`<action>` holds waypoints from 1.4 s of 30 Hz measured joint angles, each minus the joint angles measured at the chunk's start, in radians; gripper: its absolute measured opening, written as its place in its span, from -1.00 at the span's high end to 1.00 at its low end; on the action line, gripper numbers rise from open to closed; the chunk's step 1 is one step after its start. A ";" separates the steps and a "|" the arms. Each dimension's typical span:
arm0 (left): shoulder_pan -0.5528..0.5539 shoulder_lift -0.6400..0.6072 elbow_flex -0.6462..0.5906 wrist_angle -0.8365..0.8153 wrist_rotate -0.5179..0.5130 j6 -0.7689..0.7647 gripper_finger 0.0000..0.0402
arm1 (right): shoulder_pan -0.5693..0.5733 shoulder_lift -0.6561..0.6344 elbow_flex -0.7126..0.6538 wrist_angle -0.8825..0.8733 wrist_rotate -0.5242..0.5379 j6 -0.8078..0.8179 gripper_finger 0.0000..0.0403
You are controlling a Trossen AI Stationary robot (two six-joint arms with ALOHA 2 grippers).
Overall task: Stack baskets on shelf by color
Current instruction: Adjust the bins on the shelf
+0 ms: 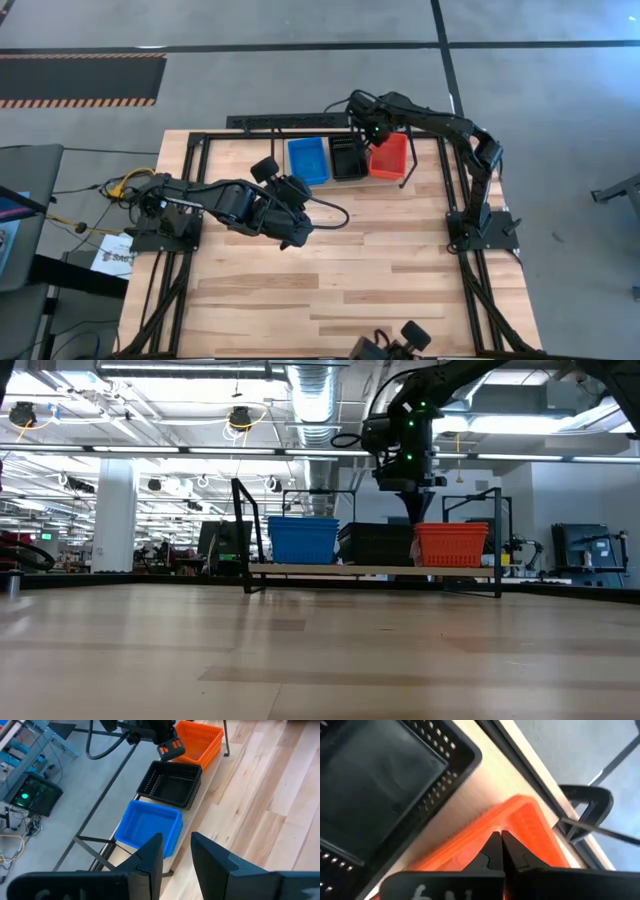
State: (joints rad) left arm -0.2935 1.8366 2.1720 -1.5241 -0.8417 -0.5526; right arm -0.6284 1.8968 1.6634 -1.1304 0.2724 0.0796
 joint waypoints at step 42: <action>0.000 0.000 0.000 -0.005 0.007 0.022 0.56 | 0.012 0.005 -0.212 0.208 0.063 -0.010 1.00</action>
State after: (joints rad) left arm -0.2939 1.8367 2.1723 -1.5288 -0.8349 -0.5302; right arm -0.6166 1.9022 1.4509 -0.9221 0.3352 0.0700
